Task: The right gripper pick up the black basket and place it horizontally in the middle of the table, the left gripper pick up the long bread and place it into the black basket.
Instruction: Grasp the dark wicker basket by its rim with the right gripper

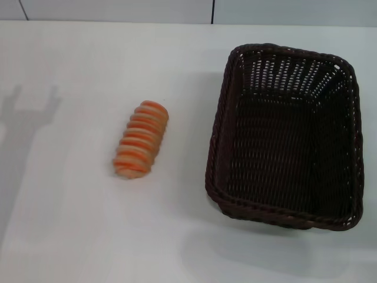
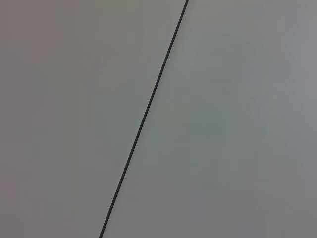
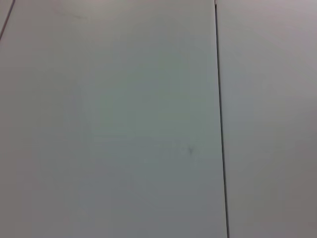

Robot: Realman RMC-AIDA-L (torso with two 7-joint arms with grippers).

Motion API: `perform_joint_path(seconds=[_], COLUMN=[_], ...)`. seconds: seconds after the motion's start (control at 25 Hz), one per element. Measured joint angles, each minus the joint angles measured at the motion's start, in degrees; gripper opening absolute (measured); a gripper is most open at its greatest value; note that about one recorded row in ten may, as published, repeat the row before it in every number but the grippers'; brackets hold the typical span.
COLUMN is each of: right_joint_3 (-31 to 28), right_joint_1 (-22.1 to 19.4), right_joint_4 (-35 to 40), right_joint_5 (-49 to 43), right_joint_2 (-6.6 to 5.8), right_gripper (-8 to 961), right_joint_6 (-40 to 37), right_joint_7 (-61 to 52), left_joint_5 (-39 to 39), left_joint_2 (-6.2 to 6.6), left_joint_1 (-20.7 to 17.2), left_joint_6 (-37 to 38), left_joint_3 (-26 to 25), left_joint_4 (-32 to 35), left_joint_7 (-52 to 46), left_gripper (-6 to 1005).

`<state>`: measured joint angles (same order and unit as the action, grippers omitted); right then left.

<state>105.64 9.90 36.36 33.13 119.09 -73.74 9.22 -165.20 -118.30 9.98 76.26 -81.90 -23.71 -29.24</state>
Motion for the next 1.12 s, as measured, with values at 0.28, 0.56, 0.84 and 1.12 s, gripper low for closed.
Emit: perform_joint_path(seconds=[0.28, 0.56, 0.84, 1.12], right_joint_3=[0.0, -0.7, 0.8, 2.2], right_joint_1=[-0.1, -4.6, -11.8, -16.3], right_joint_4=[0.0, 13.5, 36.5, 55.2], right_joint_5=[-0.1, 3.5, 17.9, 55.7], right_joint_2=[0.0, 0.13, 0.45, 0.27], right_gripper=[665, 666, 666, 667], right_joint_6=[0.0, 14.0, 31.4, 42.9], right_joint_7=[0.0, 2.8, 23.9, 64.0], left_joint_5=[0.0, 0.1, -0.1, -0.1], left_joint_2=[0.0, -0.08, 0.0, 0.12], left_joint_1=[-0.3, -0.6, -0.9, -1.2], left_joint_6=[0.2, 0.8, 1.4, 2.5], left_joint_3=[0.2, 0.4, 0.4, 0.4], left_joint_4=[0.0, 0.0, 0.0, 0.1], left_joint_7=[0.0, 0.0, 0.0, 0.0], left_gripper=[860, 860, 860, 860])
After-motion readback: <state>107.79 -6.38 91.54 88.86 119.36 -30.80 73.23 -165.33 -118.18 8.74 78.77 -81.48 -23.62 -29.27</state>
